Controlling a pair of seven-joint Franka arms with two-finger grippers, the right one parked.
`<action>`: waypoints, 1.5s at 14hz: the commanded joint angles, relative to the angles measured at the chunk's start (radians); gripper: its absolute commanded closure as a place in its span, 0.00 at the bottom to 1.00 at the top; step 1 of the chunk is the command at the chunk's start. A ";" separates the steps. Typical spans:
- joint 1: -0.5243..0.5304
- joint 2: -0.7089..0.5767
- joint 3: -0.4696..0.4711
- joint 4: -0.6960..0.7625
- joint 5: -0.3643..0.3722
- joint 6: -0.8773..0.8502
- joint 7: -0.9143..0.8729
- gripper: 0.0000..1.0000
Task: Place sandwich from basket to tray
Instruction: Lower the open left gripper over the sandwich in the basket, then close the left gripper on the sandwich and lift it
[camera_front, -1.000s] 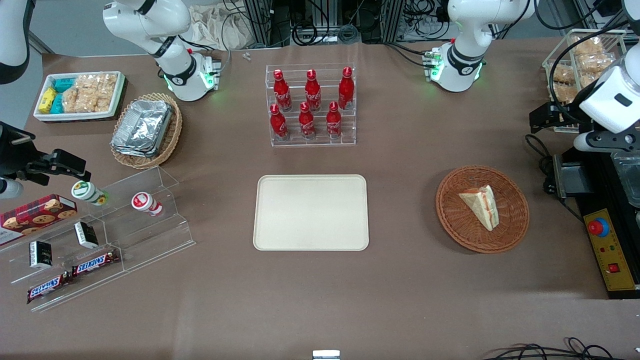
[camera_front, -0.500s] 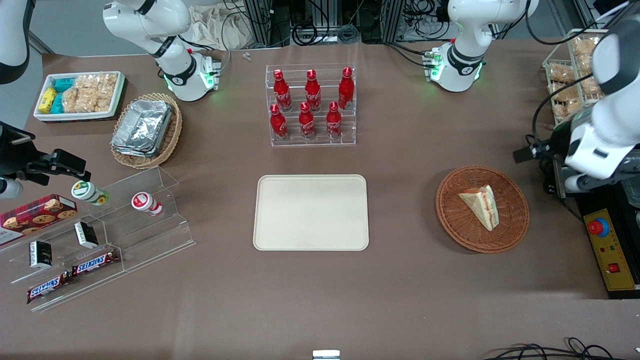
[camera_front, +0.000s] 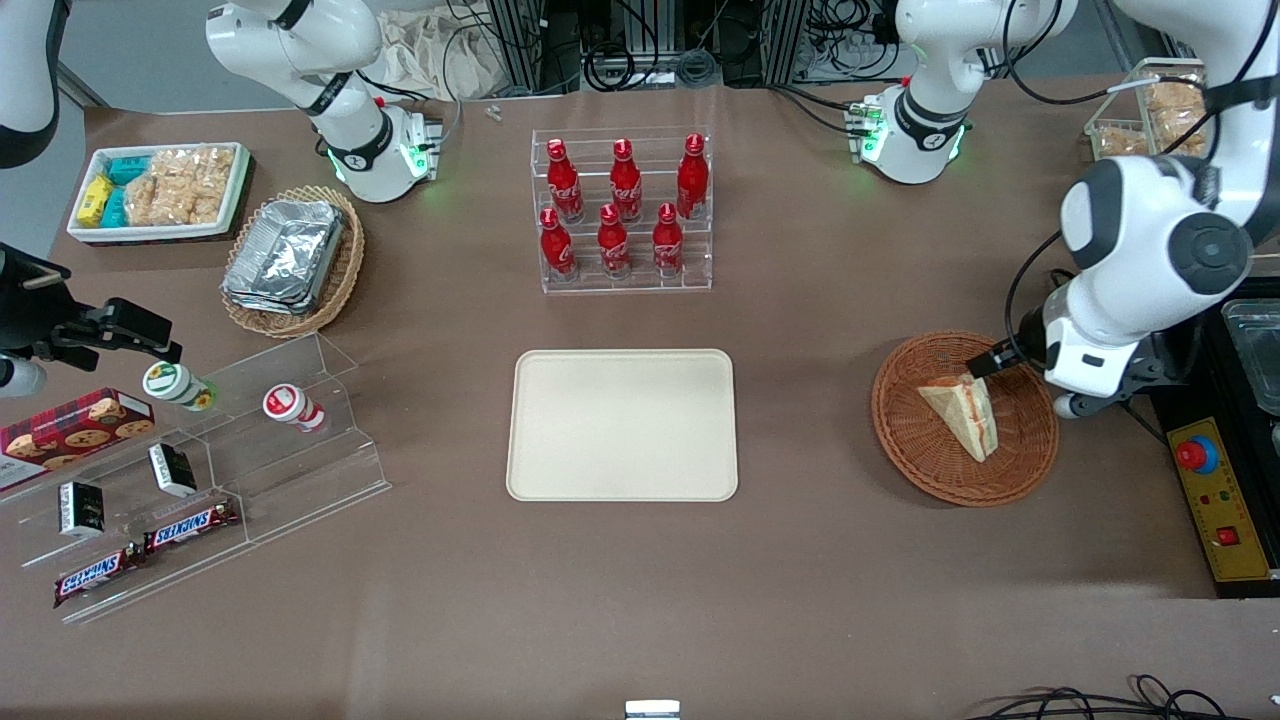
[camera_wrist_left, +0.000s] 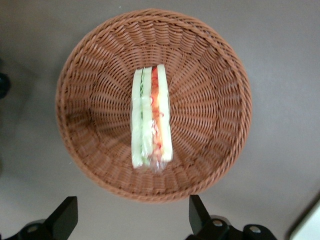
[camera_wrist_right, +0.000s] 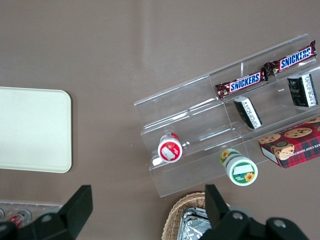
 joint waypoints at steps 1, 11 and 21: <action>0.000 0.061 -0.003 -0.041 -0.010 0.124 -0.048 0.00; -0.003 0.221 -0.001 -0.047 0.004 0.323 -0.051 1.00; -0.054 0.030 -0.321 0.198 -0.010 -0.165 -0.048 1.00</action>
